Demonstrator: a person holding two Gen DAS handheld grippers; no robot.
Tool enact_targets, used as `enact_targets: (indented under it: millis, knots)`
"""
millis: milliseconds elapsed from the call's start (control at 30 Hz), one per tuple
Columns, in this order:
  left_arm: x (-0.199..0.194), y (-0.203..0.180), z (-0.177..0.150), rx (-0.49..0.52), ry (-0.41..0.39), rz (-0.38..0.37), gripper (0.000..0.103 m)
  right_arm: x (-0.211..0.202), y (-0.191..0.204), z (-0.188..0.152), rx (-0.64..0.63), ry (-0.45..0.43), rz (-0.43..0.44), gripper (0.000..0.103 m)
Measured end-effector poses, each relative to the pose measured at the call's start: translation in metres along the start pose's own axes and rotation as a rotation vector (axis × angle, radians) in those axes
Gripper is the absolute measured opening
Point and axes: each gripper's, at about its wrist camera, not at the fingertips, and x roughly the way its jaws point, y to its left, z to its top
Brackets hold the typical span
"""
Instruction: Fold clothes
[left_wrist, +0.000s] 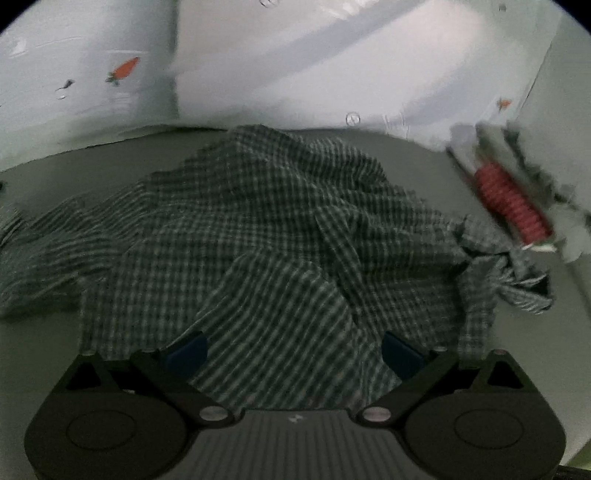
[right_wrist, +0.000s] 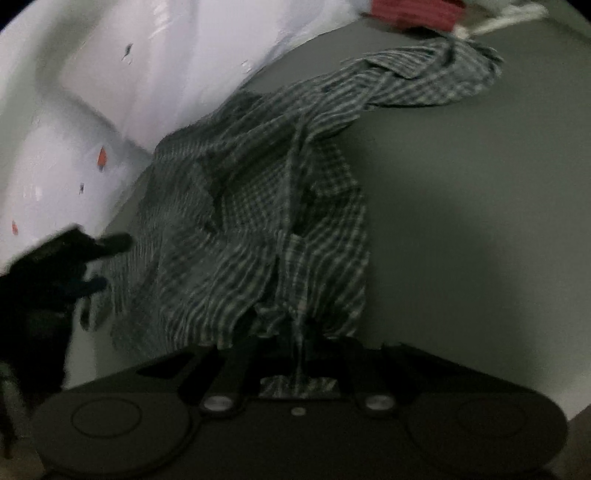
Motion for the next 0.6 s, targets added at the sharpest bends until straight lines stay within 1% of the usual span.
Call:
enact_targets:
  millis: [33,67,100,133,200,267,333,367,400,433,467,500,533,567,600]
  knots:
    - [0.010,-0.001,0.003,0.007,0.001,0.026,0.099,-0.002,-0.003,0.003,0.022,-0.021,-0.004,0.016]
    - [0.020,-0.001,0.006,0.010,0.002,0.052,0.099,-0.004,-0.005,0.007,0.037,-0.046,-0.012,0.027]
    - [0.027,0.001,0.008,0.004,0.002,0.079,0.099,-0.006,-0.007,0.011,0.053,-0.072,-0.019,0.034]
    - [0.035,0.004,0.011,-0.004,0.003,0.101,0.099,-0.008,-0.009,0.015,0.069,-0.097,-0.027,0.036]
    - [0.048,0.014,0.017,-0.031,0.006,0.123,0.099,-0.010,-0.011,0.024,0.092,-0.143,-0.046,0.039]
    - [0.060,0.024,0.023,-0.055,0.015,0.125,0.099,-0.002,-0.005,0.037,0.067,-0.162,-0.063,0.042]
    - [0.072,0.029,0.028,-0.062,0.034,0.117,0.091,0.014,0.006,0.051,0.016,-0.155,-0.063,0.045]
    - [0.077,0.029,0.029,-0.061,0.046,0.112,0.081,0.022,0.011,0.058,-0.010,-0.151,-0.062,0.048]
    - [0.083,0.029,0.030,-0.060,0.058,0.106,0.067,0.032,0.016,0.064,-0.033,-0.137,-0.055,0.049]
    - [0.087,0.029,0.030,-0.060,0.068,0.102,0.058,0.043,0.022,0.070,-0.055,-0.116,-0.045,0.048]
    - [0.088,0.028,0.029,-0.063,0.068,0.105,0.041,0.054,0.028,0.074,-0.073,-0.094,-0.049,0.048]
    - [0.087,0.027,0.027,-0.061,0.063,0.119,0.018,0.066,0.033,0.077,-0.089,-0.071,-0.064,0.036]
    - [0.084,0.027,0.025,-0.065,0.056,0.130,0.007,0.075,0.037,0.080,-0.106,-0.050,-0.084,0.026]
    - [0.076,0.030,0.023,-0.084,0.045,0.130,0.003,0.079,0.040,0.081,-0.122,-0.038,-0.109,0.003]
    - [0.069,0.033,0.020,-0.102,0.034,0.131,0.003,0.078,0.041,0.082,-0.131,-0.041,-0.122,0.003]
